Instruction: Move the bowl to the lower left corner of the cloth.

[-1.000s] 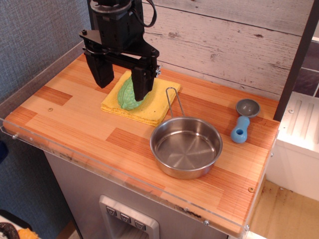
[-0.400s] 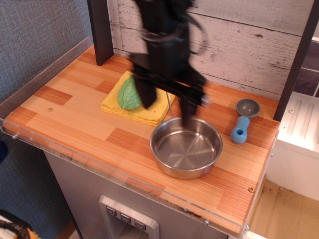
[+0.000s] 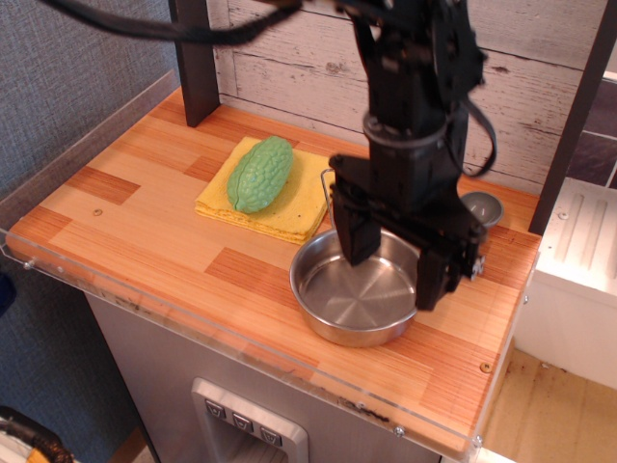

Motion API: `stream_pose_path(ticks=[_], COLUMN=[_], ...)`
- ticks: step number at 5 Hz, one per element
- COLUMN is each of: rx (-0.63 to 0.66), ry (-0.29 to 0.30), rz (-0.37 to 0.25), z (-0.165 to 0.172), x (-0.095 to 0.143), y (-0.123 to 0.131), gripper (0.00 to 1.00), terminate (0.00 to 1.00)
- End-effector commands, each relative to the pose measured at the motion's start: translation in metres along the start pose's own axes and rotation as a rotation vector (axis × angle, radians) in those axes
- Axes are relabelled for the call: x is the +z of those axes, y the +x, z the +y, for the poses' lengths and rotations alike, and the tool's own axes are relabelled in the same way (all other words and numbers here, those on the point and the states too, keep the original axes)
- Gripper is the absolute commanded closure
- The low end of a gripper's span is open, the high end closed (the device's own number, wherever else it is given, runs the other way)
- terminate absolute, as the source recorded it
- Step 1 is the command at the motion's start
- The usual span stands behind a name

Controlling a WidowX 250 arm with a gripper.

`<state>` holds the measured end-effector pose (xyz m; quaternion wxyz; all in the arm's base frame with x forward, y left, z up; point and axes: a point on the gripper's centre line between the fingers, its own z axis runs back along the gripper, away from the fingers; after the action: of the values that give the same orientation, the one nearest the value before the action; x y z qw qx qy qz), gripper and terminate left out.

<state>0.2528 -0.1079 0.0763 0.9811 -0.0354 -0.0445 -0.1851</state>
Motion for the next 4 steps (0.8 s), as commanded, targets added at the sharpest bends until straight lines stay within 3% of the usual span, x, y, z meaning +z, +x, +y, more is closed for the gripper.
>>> stream_pose_path(ticks=[1, 4], rx=[-0.019, -0.037], ry=[0.022, 0.104], rz=[0.011, -0.017], z=[-0.008, -0.017], x=[-0.026, -0.05], y=[0.014, 0.021], gripper=[0.0, 0.0], terminate=[0.0, 0.0])
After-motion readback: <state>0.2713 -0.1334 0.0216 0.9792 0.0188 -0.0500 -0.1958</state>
